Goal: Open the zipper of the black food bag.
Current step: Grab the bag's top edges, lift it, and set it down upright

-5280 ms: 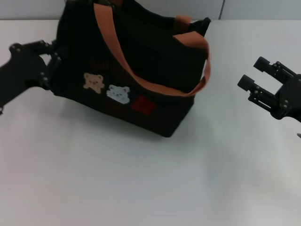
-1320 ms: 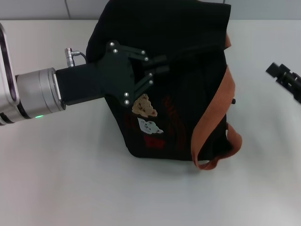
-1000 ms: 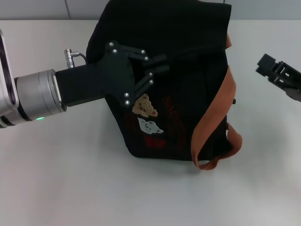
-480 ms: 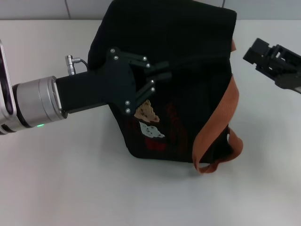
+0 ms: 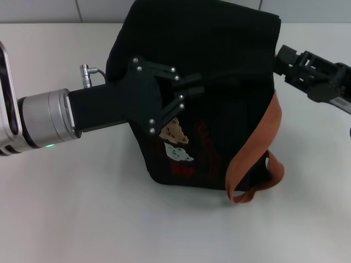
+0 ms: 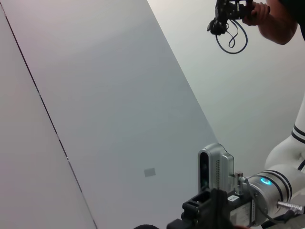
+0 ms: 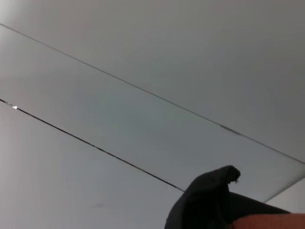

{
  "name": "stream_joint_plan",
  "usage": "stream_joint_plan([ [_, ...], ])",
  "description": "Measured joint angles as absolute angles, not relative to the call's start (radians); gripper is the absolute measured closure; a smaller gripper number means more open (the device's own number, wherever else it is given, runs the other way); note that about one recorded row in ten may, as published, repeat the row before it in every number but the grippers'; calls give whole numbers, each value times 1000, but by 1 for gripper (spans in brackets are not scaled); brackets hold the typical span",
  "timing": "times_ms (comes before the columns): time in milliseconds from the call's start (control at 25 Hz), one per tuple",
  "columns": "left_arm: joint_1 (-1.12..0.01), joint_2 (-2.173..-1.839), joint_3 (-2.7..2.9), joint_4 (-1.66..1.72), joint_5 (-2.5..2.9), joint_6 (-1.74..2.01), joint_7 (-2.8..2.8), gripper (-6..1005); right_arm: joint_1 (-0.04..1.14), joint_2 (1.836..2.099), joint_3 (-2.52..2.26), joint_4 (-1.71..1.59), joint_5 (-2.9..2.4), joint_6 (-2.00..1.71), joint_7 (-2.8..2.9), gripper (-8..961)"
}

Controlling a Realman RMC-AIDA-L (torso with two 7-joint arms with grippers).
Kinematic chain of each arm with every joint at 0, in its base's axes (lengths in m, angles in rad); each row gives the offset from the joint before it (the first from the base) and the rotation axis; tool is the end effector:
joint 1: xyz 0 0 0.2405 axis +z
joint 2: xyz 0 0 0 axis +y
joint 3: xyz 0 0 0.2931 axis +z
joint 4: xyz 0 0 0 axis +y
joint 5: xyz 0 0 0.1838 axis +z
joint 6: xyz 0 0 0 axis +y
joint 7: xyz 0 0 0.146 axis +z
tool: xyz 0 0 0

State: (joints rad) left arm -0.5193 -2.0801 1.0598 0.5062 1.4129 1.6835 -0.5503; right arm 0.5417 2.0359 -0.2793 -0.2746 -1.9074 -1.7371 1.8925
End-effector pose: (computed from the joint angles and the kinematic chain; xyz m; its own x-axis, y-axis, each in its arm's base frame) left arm -0.2142 0.3048 -0.0343 0.6438 -0.4397 0.6263 -0.1468 -0.8742 -0.4628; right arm 0.2697 0.3139 -0.0013 -0.0406 -0.7305 -0.6817 -0.7171 -0.4538 0.5290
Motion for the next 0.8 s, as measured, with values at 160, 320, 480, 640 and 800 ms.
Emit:
stream_joint_plan([
  [160, -519, -2080, 1061, 506, 1394, 1680, -547, 913, 531, 2036, -287, -273, -1908, -1736, 1897, 431],
  [320, -515, -2080, 1062, 503, 1388, 1679, -530, 913, 526, 2036, -291, -272, -1908, -1736, 1897, 438],
  [480, -519, -2080, 1062, 484, 1388, 1683, -528, 913, 522, 2040, -299, -270, -1908, -1730, 1897, 446],
  [640, -517, -2080, 1065, 482, 1388, 1685, -527, 913, 523, 2050, -302, -270, -1908, -1726, 1898, 477],
  [800, -513, -2080, 1067, 482, 1387, 1688, -526, 913, 526, 2054, -303, -270, -1908, -1719, 1898, 516],
])
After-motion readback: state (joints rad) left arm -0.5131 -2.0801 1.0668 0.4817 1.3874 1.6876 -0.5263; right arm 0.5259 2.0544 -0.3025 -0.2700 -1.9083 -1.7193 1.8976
